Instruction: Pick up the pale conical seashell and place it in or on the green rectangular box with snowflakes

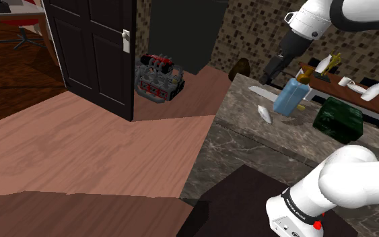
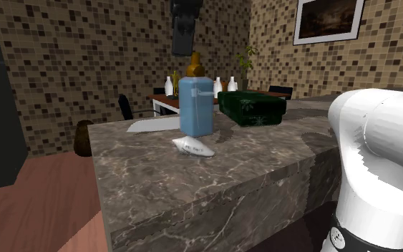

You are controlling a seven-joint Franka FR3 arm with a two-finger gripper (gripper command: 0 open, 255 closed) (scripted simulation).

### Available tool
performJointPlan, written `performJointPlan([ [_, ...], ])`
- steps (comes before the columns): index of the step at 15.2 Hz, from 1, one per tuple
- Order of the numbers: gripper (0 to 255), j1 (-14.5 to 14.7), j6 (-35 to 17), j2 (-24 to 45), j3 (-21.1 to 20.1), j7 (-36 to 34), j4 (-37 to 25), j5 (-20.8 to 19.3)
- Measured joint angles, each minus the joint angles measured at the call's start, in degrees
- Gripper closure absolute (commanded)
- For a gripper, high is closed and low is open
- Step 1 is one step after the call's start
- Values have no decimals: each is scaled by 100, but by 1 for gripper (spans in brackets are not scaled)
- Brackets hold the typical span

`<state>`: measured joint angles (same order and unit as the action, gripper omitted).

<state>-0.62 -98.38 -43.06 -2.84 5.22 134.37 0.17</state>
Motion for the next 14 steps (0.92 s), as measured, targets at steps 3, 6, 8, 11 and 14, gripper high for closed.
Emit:
performJointPlan([
  [3, 0, -37, -145, -34, 136, 129, 191, -31],
  [6, 0, -140, -477, -32, 469, 445, 555, -122],
  [8, 0, -222, -630, -29, 715, 680, 731, -191],
  [11, 0, -343, -1024, 87, 1088, 1031, 1051, -298],
  [14, 0, -465, -1394, 271, 1471, 1393, 1287, -397],
])
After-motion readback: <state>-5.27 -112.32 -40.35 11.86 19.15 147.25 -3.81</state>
